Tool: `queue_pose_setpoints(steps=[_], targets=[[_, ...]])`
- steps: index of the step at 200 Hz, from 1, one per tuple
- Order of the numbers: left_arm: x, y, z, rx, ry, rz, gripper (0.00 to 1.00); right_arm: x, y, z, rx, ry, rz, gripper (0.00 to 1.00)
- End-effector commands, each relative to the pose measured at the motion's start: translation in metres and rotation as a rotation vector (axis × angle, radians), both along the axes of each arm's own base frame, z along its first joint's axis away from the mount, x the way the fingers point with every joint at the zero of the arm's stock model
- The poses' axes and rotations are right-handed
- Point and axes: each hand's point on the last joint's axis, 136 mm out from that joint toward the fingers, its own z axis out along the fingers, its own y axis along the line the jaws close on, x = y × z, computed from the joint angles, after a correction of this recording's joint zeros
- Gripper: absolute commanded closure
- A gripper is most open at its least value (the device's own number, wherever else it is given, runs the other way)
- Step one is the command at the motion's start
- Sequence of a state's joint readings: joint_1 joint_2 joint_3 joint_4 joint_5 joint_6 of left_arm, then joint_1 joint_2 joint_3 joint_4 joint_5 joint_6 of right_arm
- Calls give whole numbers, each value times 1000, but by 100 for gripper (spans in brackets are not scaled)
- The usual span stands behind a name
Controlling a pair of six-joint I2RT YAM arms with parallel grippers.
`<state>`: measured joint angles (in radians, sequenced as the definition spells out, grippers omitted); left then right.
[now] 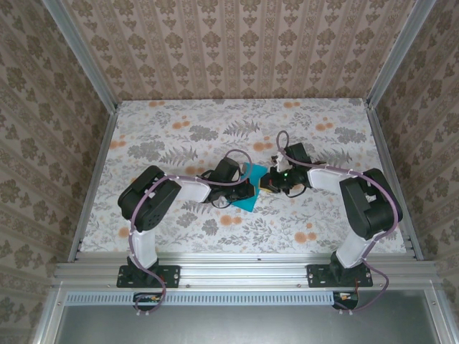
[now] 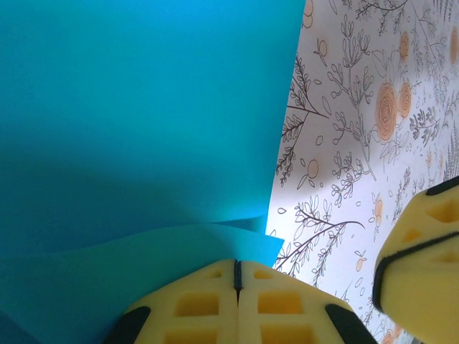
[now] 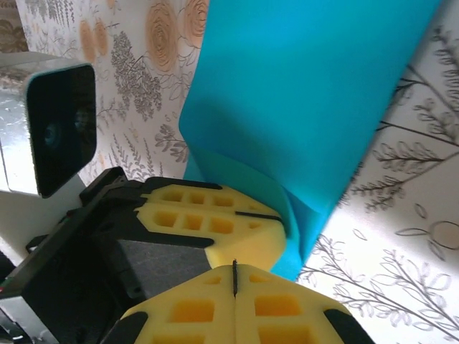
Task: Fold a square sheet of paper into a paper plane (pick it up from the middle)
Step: Fold the triangle a second time at the center of the table.
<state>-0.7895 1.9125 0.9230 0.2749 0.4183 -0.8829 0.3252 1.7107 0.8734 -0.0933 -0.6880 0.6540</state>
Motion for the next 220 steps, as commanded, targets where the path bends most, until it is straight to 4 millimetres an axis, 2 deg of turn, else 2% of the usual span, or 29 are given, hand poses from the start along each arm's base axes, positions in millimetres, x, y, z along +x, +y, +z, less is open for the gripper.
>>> queue_pose_setpoints(steps=[1,28,54,101,169,220], targets=[[-3,9,-14,36,18,3,100,-1,11,-7,23,25,11,94],[-4,9,-13,32,16,3,100,-1,13,-22,4,53,18,94],[-3,11,-12,33,14,6,100,1,13,-28,-12,53,17,94],[-3,5,-10,5,14,-7,100,3,7,-49,-86,72,21,94],[0,1,0,-21,-4,-22,100,-10,-21,-81,-300,119,33,95],[-5,-2,16,-33,-34,-67,100,-20,-36,-90,-402,126,56,95]])
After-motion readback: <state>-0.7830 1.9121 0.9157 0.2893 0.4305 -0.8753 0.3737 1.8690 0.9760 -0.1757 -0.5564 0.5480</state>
